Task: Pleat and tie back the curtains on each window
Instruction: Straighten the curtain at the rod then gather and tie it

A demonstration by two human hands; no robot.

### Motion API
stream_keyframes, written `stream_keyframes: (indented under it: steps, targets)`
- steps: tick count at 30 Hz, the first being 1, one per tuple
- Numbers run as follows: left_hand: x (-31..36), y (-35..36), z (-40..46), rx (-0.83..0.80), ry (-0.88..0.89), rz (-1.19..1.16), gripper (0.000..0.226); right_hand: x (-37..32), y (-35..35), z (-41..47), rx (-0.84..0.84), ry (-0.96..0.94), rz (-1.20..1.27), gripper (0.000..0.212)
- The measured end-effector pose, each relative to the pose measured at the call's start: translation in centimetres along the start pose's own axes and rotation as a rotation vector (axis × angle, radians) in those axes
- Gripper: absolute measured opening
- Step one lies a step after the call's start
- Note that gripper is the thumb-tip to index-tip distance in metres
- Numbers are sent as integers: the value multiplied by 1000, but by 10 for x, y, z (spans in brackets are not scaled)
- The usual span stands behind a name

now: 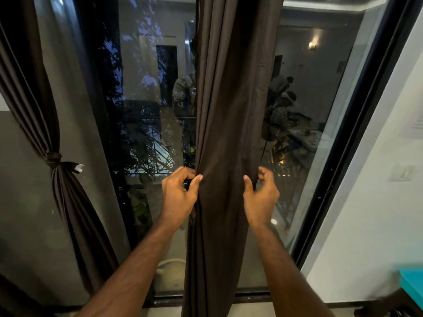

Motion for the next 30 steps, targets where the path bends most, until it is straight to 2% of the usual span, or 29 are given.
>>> stream_keyframes:
  steps: [2, 3, 5, 14, 20, 25, 30]
  targets:
    - [0, 1, 0, -2, -5, 0, 25, -1, 6, -6, -25, -163, -99, 8]
    - [0, 2, 0, 0, -3, 0, 24, -5, 10, -14, -68, -258, -152, 7]
    - [1, 4, -1, 5, 8, 4, 22, -9, 18, -31, -141, -366, -203, 17]
    - [8, 10, -9, -23, 25, 9, 15, -30, 41, -57, -162, -432, -235, 30]
    - [7, 10, -9, -9, 1, 12, 12, -30, 46, -63, -170, -480, -248, 22]
    - [10, 11, -14, -32, -73, -52, 14, -33, 47, -69, -147, -481, -255, 23]
    - [15, 12, -20, -31, -99, -97, 4, -34, 50, -68, -189, -499, -255, 20]
Point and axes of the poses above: each hand's wrist, its own z-axis towards the middle knuckle, its own y-axis out of the palm, x = y × z, the point moved 2 cm from there along z, towards the middle knuckle, and after that the axes turned 8 degrees about -y, right-handed, at the moved point
